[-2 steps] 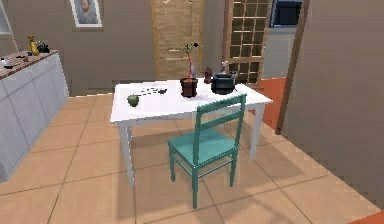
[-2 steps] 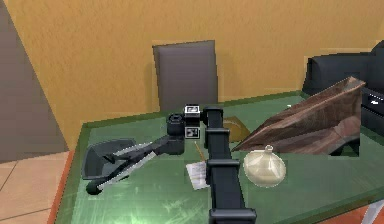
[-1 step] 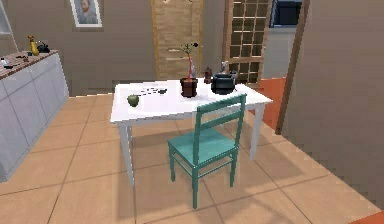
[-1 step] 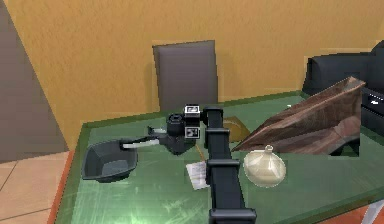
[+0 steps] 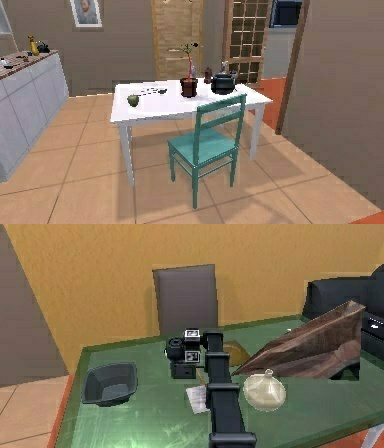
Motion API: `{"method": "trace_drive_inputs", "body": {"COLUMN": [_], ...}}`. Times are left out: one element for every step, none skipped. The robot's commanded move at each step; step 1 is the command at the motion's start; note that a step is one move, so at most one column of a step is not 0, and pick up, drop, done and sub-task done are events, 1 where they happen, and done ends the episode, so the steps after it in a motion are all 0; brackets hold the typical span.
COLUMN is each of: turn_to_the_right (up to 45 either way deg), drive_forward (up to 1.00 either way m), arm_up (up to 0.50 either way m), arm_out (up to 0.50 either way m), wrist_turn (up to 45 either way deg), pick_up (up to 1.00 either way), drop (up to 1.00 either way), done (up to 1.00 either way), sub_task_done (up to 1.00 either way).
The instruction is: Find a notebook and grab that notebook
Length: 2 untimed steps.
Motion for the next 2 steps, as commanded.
{"method": "trace_drive_inputs", "body": {"turn_to_the_right": [0.0,0.0], "drive_forward": [0.0,0.0], "arm_up": [0.0,-0.3], "arm_out": [0.0,0.0], "wrist_turn": [12.0,0.0], "pick_up": [0.0,0.0], "drop": [0.0,0.0], "done": [0.0,0.0], "sub_task_done": [0.0,0.0]}}
